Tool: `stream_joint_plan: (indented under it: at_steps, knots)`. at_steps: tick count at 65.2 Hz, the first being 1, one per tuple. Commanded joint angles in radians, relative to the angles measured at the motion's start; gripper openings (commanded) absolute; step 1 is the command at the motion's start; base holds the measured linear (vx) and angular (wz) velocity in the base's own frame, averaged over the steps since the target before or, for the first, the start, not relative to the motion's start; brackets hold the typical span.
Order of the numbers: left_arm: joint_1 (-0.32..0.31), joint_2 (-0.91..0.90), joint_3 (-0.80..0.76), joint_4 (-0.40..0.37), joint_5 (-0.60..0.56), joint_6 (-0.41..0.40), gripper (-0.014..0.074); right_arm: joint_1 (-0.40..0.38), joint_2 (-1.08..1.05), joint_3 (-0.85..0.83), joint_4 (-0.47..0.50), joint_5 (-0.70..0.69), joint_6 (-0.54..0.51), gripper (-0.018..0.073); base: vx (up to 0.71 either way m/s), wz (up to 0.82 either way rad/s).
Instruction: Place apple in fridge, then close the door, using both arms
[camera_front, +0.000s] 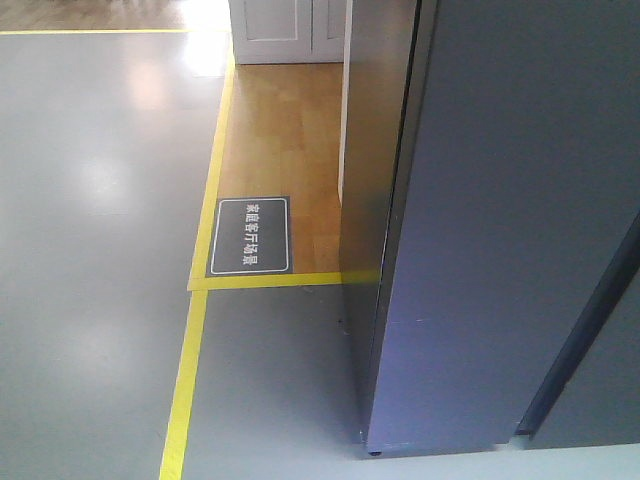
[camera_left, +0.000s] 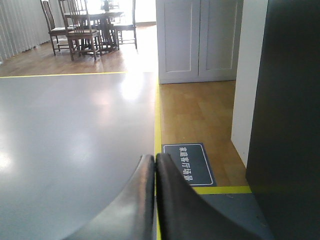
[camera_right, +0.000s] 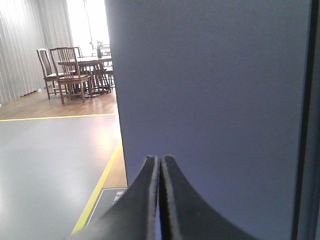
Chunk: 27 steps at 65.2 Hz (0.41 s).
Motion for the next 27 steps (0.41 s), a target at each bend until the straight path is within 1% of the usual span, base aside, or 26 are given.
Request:
stream_joint_plan:
  at_steps: [1, 27]
  knots:
    - [-0.001, -0.015, -0.018, -0.008, -0.070, 0.000, -0.0006, 0.001, -0.010, -0.004, -0.010, -0.080, -0.008, -0.0003, 0.00, 0.00]
    - [-0.001, -0.015, -0.018, -0.008, -0.070, 0.000, -0.0006, 0.001, -0.010, -0.004, -0.010, -0.080, -0.008, -0.0003, 0.00, 0.00]
